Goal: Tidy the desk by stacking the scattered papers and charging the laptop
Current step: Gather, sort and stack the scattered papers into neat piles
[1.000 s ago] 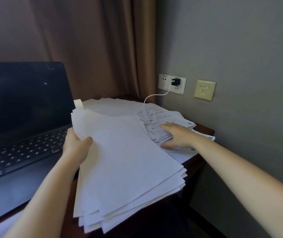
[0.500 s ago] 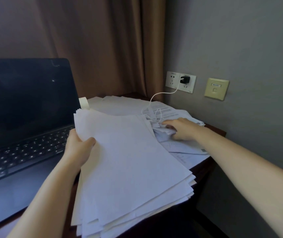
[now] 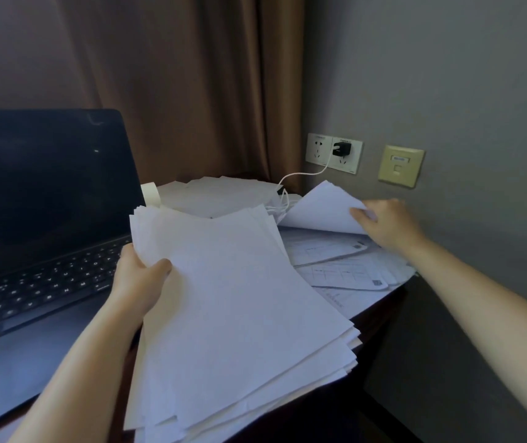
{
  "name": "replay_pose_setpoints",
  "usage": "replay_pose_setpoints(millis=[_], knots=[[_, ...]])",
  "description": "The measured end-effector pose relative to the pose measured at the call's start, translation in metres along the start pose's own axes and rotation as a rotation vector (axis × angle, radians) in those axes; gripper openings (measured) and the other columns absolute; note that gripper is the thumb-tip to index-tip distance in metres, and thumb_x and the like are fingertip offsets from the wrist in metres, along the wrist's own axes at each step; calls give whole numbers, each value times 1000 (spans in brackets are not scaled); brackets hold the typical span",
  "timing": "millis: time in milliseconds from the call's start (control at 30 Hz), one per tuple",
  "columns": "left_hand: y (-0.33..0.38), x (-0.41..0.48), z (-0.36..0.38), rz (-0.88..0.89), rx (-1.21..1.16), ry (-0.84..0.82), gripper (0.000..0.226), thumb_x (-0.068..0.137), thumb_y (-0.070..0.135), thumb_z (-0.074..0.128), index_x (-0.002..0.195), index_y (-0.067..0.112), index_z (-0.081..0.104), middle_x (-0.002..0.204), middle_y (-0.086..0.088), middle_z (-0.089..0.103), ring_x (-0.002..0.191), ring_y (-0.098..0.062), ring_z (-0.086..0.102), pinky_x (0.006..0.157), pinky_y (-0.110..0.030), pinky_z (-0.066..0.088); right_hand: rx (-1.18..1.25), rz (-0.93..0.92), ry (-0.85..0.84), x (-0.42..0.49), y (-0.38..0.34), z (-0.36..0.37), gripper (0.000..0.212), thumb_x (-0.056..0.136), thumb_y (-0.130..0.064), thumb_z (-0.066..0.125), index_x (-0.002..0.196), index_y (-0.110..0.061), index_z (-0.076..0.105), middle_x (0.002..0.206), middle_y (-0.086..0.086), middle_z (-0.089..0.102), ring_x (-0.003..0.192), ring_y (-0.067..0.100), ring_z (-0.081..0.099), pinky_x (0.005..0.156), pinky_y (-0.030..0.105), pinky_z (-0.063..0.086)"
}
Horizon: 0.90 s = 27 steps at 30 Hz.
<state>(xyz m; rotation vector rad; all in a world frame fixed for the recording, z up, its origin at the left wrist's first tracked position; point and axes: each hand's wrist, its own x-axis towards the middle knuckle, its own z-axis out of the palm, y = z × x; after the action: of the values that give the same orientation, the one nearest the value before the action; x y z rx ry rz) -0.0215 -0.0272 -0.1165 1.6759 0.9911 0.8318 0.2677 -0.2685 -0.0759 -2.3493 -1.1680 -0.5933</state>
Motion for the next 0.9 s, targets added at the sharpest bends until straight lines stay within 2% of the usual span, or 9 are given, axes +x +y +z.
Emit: replay_pose_setpoints(millis=[100, 167, 233, 300, 433, 533, 633, 733, 900], knots=[[3, -1, 2, 5, -5, 0, 21, 85, 1, 53, 100, 13, 43, 83, 0, 50, 69, -14, 48, 56, -27, 38, -41, -118, -121, -28, -5, -24, 49, 86, -50, 44, 70, -7, 61, 62, 3, 56, 61, 25, 51, 60, 34, 41], [4, -3, 3, 13, -14, -6, 29, 86, 2, 53, 108, 14, 38, 83, 4, 47, 70, -11, 46, 55, -26, 36, -99, -161, -333, -51, -13, -23, 49, 87, -56, 44, 89, -13, 69, 90, 0, 68, 85, 23, 61, 75, 36, 48], [5, -5, 1, 8, -6, -15, 32, 86, 2, 53, 110, 15, 38, 87, 1, 48, 70, -10, 46, 55, -27, 36, -102, -149, -452, -70, -19, -16, 33, 93, -41, 51, 121, -29, 63, 126, -12, 60, 116, 14, 53, 91, 26, 40], [2, -5, -1, 3, 8, -19, 31, 84, 2, 54, 112, 10, 42, 96, -5, 53, 74, -16, 50, 55, -29, 37, -93, -119, -415, -79, -26, -14, 36, 97, -32, 46, 133, -38, 50, 138, -13, 51, 127, 15, 45, 92, 23, 35], [-1, -4, -3, -15, 19, -27, 38, 80, 4, 53, 119, 2, 49, 103, -14, 58, 79, -23, 55, 55, -29, 39, -172, 94, -211, -70, -29, -32, 36, 100, -31, 37, 133, -27, 52, 117, 15, 64, 108, 37, 57, 84, 38, 45], [-2, -1, -2, -18, 6, -37, 42, 82, 4, 53, 123, 3, 47, 106, -14, 57, 79, -22, 54, 54, -29, 37, 14, 159, -16, -70, -27, -51, 28, 99, -22, 41, 109, -6, 62, 100, 24, 66, 96, 42, 59, 76, 41, 45], [-3, 1, 0, -28, -12, -40, 44, 83, 4, 53, 126, 4, 45, 108, -15, 57, 78, -20, 53, 53, -30, 37, 105, 250, 149, -80, -28, -65, 30, 99, -19, 42, 88, 4, 59, 85, 25, 62, 86, 41, 56, 69, 41, 39], [-4, 1, 0, -27, -17, -48, 42, 84, 4, 53, 125, 2, 44, 109, -18, 58, 76, -21, 54, 54, -30, 38, 130, 269, 313, -91, -38, -75, 37, 99, -25, 38, 75, 1, 50, 62, 12, 50, 68, 36, 49, 60, 38, 30], [-2, -2, 0, -33, -31, -48, 47, 86, 4, 54, 130, 6, 40, 111, -13, 56, 90, -27, 55, 58, -32, 41, 175, 89, 501, -95, -70, -78, 40, 94, -23, 37, 114, -2, 63, 50, -10, 40, 48, 27, 43, 54, 28, 27]])
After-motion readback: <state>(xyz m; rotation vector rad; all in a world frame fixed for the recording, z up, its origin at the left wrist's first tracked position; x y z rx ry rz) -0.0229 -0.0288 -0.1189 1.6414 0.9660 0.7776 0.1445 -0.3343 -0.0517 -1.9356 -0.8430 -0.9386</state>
